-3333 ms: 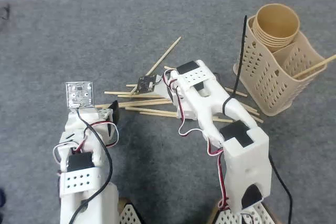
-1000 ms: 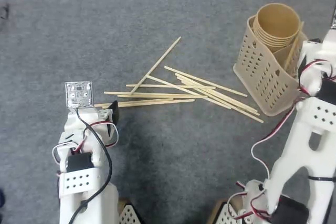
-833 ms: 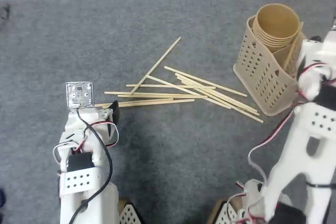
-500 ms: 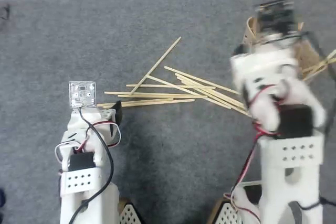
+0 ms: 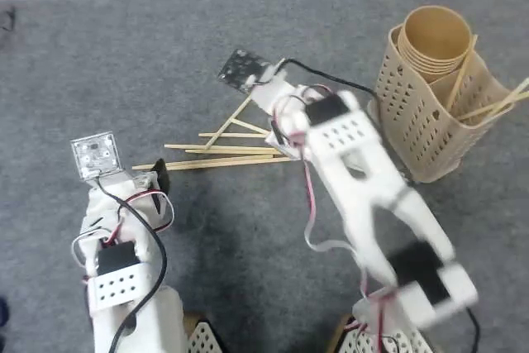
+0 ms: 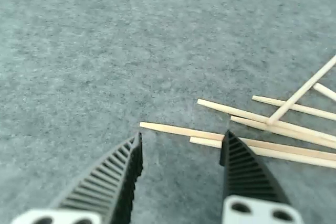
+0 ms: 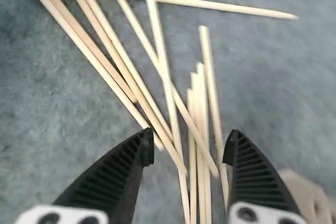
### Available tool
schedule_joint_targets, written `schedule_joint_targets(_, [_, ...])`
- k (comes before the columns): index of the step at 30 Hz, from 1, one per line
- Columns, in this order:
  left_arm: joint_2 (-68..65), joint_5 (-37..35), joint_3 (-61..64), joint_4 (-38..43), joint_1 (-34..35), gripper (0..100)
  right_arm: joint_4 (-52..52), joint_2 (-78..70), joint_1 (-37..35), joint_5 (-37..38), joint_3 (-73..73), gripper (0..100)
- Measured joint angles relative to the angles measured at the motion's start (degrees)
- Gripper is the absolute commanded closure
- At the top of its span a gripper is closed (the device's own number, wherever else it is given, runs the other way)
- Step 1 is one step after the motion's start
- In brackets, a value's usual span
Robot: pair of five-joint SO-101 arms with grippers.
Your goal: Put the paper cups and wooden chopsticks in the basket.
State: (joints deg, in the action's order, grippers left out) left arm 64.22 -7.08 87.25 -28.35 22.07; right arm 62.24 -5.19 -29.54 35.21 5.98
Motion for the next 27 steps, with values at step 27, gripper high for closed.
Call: schedule_joint_targets(27, [0.00, 0.00, 0.00, 0.00, 0.00, 78, 16.00, -39.38, -7.30, 21.01, -34.29, 80.9])
